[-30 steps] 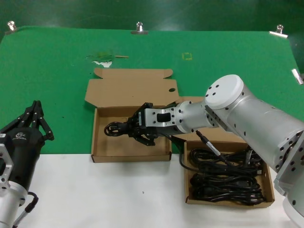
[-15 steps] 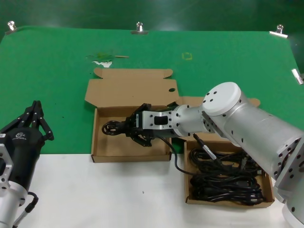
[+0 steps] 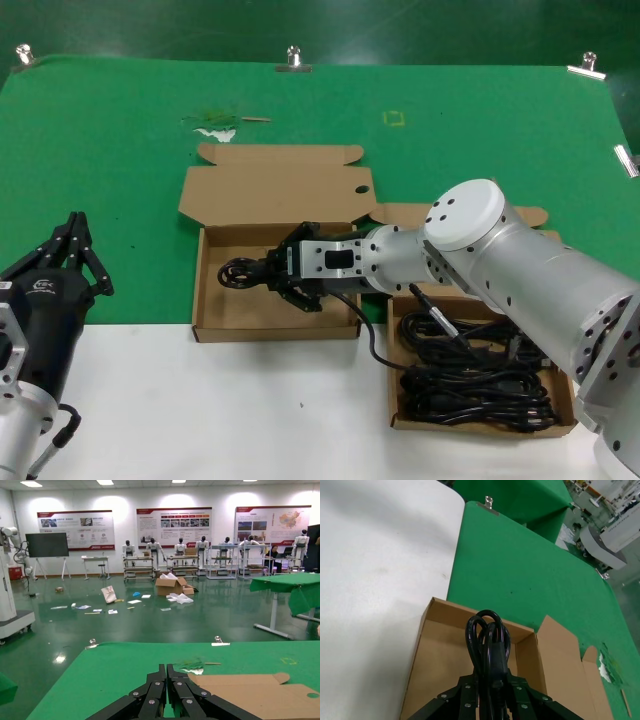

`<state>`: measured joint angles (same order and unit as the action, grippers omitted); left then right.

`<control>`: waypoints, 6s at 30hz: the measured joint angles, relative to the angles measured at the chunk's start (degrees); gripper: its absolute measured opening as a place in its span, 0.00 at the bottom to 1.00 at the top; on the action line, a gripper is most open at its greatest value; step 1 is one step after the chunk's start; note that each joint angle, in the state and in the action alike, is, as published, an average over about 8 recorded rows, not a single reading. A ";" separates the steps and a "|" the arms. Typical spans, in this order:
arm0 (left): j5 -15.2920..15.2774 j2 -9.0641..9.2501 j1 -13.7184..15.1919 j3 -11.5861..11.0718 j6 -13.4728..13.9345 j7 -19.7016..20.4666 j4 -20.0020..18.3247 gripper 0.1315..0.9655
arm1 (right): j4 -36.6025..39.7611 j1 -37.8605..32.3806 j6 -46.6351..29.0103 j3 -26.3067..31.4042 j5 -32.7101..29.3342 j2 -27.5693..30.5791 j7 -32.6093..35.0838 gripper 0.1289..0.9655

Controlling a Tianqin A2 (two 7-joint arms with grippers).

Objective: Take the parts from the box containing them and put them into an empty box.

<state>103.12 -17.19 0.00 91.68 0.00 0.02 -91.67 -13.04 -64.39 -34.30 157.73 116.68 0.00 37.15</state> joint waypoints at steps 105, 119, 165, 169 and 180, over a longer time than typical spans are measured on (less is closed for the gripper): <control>0.01 0.00 0.00 0.00 0.00 -0.01 0.00 0.86 | -36.98 30.47 17.18 -30.96 -2.27 8.06 -15.59 1.00; 0.01 0.00 0.00 0.00 0.00 -0.02 0.00 0.99 | -51.56 42.34 23.17 -43.25 -6.22 11.25 -23.13 1.00; 0.01 0.00 0.00 0.00 0.00 -0.01 0.00 1.00 | -76.00 62.25 33.22 -63.84 -12.84 16.61 -35.79 1.00; 0.01 0.00 0.00 0.00 0.00 -0.01 0.00 1.00 | -76.00 62.25 33.22 -63.84 -12.84 16.61 -35.79 1.00; 0.01 0.00 0.00 0.00 0.00 -0.01 0.00 1.00 | -76.00 62.25 33.22 -63.84 -12.84 16.61 -35.79 1.00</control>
<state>103.13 -17.19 0.00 91.67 0.00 0.00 -91.67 -89.04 -2.14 -1.08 93.89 103.85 16.61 1.36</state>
